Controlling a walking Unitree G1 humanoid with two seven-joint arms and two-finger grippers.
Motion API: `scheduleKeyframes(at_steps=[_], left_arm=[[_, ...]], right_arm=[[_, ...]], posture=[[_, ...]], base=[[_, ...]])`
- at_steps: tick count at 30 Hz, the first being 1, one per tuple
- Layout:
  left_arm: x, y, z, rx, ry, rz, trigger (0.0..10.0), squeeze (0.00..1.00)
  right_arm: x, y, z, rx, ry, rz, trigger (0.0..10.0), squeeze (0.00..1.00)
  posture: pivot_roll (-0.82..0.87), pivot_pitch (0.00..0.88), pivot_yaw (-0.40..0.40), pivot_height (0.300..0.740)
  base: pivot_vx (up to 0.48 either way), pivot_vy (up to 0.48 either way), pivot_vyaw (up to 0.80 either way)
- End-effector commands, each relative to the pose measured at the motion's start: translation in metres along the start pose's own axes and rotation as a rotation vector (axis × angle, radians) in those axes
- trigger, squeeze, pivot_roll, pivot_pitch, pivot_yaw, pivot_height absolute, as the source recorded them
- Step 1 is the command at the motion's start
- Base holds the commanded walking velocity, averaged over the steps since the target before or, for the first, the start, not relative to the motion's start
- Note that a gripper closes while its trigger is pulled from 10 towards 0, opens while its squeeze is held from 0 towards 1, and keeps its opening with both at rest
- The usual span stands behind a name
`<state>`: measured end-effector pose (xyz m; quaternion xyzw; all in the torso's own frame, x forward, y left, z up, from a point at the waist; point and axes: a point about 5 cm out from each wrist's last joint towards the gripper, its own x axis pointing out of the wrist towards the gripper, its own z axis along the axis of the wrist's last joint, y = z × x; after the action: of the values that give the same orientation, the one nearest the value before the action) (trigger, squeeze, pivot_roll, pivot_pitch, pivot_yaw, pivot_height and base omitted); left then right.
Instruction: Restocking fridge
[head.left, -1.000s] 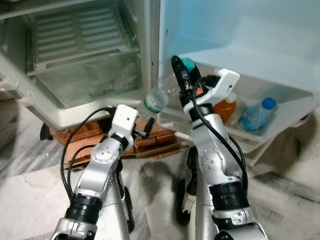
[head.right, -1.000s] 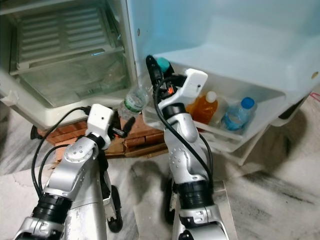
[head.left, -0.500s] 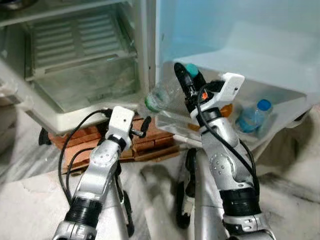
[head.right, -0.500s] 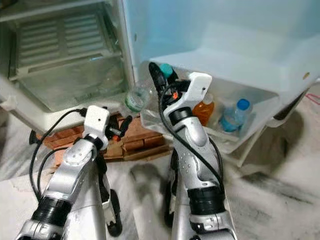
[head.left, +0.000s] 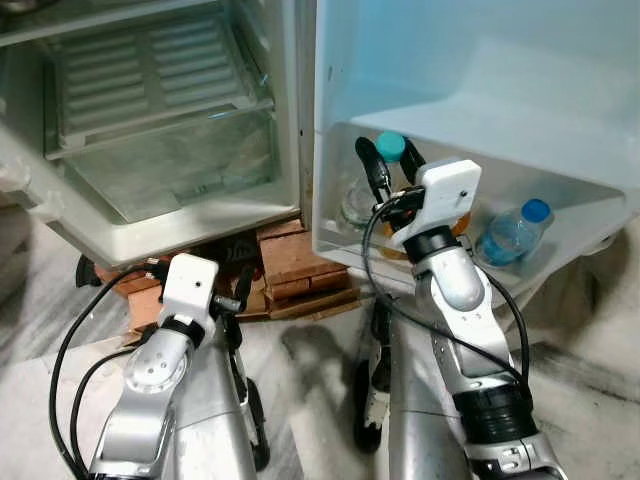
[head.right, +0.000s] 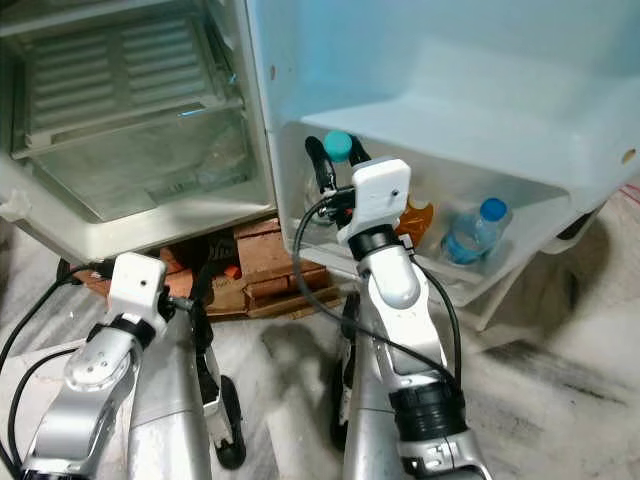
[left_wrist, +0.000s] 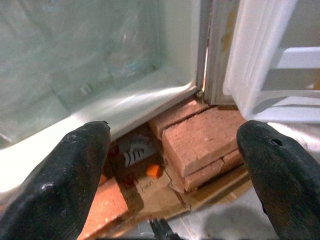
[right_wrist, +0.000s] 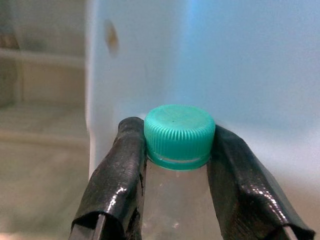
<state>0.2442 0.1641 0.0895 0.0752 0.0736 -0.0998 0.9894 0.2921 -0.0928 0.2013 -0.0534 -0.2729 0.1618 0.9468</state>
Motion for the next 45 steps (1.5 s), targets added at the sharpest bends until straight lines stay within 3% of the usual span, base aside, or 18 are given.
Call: scheduleKeyframes(at_steps=[1, 3, 5, 10, 14, 25, 32, 36, 37, 40, 45], left_arm=[[-0.001, 0.002, 0.003, -0.004, -0.005, 0.005, 10.0, 0.0], [0.001, 0.001, 0.007, -0.001, -0.021, 0.007, 10.0, 0.0], [0.002, 0.001, 0.008, 0.0, -0.022, 0.004, 10.0, 0.0], [0.005, -0.002, 0.01, 0.01, -0.026, -0.01, 10.0, 0.0], [0.004, -0.001, 0.012, 0.014, -0.03, -0.01, 10.0, 0.0], [-0.014, -0.003, 0.011, 0.012, -0.015, -0.003, 10.0, 0.0], [-0.022, -0.006, 0.009, 0.0, 0.006, -0.004, 10.0, 0.0], [-0.025, -0.007, 0.01, 0.001, 0.01, -0.003, 10.0, 0.0], [-0.026, -0.007, 0.011, 0.002, 0.011, -0.001, 10.0, 0.0], [-0.027, -0.007, 0.012, 0.005, 0.009, 0.009, 10.0, 0.0], [-0.032, -0.006, 0.014, 0.008, 0.002, 0.026, 10.0, 0.0]], right_arm=[[0.009, 0.005, 0.034, -0.067, -0.211, 0.017, 10.0, 0.0], [0.008, 0.017, 0.04, -0.147, -0.285, 0.082, 10.0, 0.0], [0.006, 0.021, 0.037, -0.157, -0.292, 0.095, 10.0, 0.0], [-0.01, 0.034, 0.003, -0.214, -0.237, 0.156, 10.0, 0.0], [-0.014, 0.044, -0.011, -0.244, -0.219, 0.2, 10.0, 0.0], [-0.029, 0.061, -0.062, -0.239, -0.039, 0.256, 10.0, 0.0], [-0.036, 0.061, -0.083, -0.243, 0.059, 0.252, 10.0, 0.0], [-0.043, 0.056, -0.095, -0.226, 0.146, 0.226, 10.0, 0.0], [-0.045, 0.049, -0.102, -0.209, 0.203, 0.18, 10.0, 0.0], [-0.041, 0.04, -0.103, -0.254, 0.186, 0.155, 10.0, 0.0], [-0.018, 0.022, -0.086, -0.379, 0.05, 0.129, 10.0, 0.0]], posture=[[0.06, 0.186, 0.018, 0.496], [0.07, 0.193, 0.023, 0.496], [0.07, 0.195, 0.026, 0.496], [0.09, 0.203, 0.032, 0.496], [0.11, 0.212, 0.035, 0.496], [0.15, 0.27, 0.014, 0.496], [0.16, 0.296, 0.006, 0.496], [0.16, 0.305, 0.0, 0.496], [0.17, 0.308, -0.002, 0.496], [0.17, 0.311, -0.006, 0.496], [0.18, 0.331, -0.008, 0.496]], base=[[0.0, 0.0, 0.0], [0.0, 0.0, 0.0], [0.0, 0.0, 0.0], [0.0, 0.0, 0.0], [0.0, 0.0, 0.0], [0.0, 0.0, 0.0], [0.0, 0.0, 0.0], [0.0, 0.0, 0.0], [0.0, 0.0, 0.0], [0.0, 0.0, 0.0], [0.0, 0.0, 0.0]])
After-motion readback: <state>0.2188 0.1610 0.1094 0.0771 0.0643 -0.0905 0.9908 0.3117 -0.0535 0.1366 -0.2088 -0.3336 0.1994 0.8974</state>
